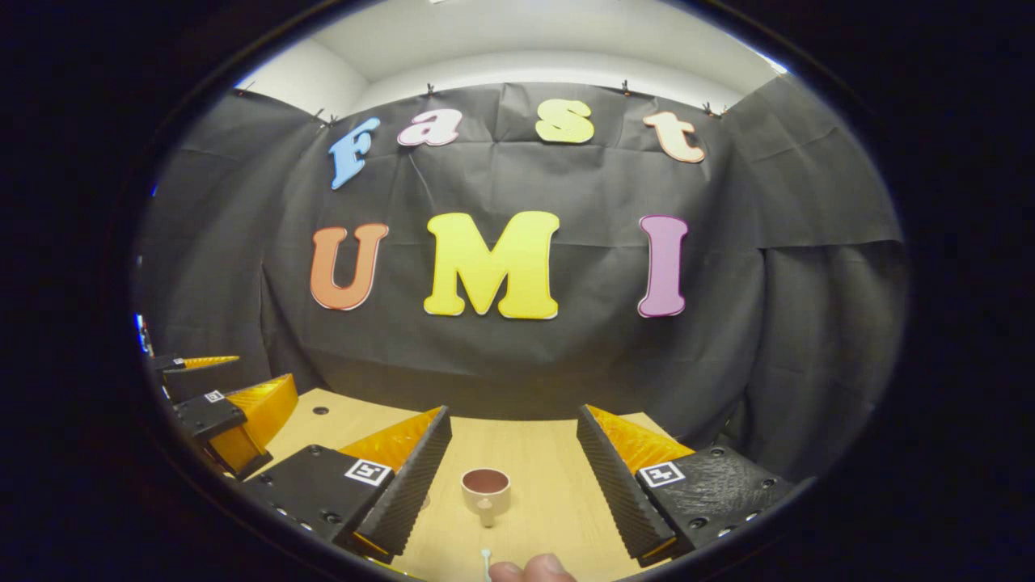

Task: Put the toothbrush and toothpaste on the desktop into the cup, then pick up the cup and place it on the coaster on the desktop.

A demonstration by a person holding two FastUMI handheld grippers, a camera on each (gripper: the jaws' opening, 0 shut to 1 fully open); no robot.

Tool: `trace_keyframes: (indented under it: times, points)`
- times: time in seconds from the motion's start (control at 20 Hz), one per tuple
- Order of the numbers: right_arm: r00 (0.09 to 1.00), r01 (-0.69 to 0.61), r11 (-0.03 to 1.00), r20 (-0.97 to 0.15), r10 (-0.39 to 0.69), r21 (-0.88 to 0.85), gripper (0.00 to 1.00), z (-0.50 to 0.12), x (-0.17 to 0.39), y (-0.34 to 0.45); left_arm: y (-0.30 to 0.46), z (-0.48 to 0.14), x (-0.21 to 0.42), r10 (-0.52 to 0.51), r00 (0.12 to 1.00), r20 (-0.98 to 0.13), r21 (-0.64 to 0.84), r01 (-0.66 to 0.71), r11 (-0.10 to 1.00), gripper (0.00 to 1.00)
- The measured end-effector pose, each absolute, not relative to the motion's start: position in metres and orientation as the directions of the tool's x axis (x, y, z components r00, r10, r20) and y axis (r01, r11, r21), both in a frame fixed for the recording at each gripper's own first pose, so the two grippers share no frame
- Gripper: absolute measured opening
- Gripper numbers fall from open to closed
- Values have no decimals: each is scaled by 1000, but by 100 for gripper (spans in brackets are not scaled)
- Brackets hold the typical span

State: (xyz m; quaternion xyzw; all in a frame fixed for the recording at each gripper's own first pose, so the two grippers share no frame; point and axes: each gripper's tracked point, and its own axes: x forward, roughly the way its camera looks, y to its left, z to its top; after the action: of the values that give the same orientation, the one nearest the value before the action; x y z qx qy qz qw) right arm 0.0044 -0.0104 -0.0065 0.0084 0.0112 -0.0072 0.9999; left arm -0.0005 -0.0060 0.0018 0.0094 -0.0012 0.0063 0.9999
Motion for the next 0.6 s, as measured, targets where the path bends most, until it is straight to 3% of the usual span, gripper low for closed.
trace_keyframes:
  times: [0.6]
  points:
    - [998, 12, 1000, -64, -12, 3, 95, -17, 1, -14, -12, -3, -2, -1, 1000, -11, 9, 1, 1000, 98]
